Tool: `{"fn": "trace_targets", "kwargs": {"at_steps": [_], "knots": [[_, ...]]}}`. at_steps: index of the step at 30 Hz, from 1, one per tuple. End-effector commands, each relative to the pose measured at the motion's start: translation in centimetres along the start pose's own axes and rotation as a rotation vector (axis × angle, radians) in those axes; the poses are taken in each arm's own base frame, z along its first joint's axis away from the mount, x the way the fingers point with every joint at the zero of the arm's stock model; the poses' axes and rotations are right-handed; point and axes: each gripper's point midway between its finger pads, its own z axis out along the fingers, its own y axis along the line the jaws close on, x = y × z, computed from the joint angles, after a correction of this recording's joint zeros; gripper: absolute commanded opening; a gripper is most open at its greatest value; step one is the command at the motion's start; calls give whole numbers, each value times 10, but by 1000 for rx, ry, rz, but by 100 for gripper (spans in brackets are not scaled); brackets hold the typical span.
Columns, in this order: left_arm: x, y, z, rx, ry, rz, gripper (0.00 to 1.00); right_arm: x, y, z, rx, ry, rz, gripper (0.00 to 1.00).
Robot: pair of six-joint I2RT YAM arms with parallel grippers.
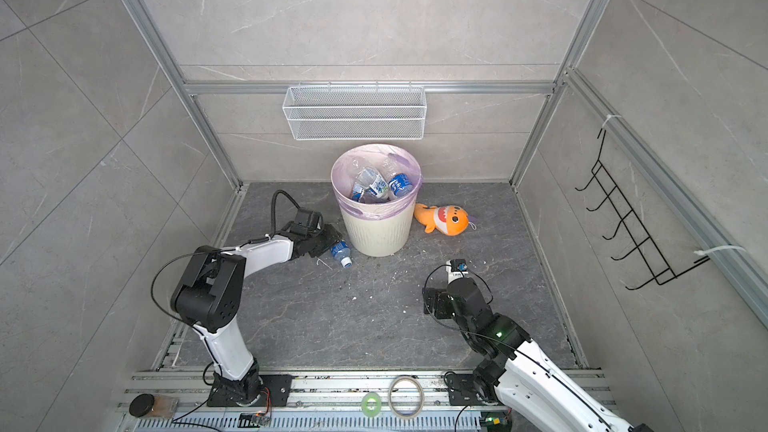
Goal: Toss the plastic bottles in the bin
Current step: 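Close the left gripper on the bottle and lift it, then carry the bottle with the left gripper up over the bin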
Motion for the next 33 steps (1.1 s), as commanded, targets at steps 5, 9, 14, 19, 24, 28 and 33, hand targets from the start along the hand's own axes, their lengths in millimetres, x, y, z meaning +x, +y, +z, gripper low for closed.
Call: {"fn": "trace_targets", "kwargs": {"at_steps": [5,9,14,19,24,28,33], "knots": [[16,-22,-64,80,-56,223,58,-3,0,1,6,-17,17,99],[33,-15,-90,75,-85,327,60,-3,1,1,2,-16,16,99],[54,-10,-123,96,-141,460,64,-4,2,0,-9,-22,16,100],[73,0,-149,126,-183,551,66,-3,3,0,-17,-24,15,100],[85,11,-169,147,-225,588,66,-2,4,1,-20,-21,13,100],[92,14,-180,179,-265,600,66,-3,4,1,-20,-23,15,100],[100,12,-192,227,-297,617,66,-3,5,2,-23,-21,13,100]]}}
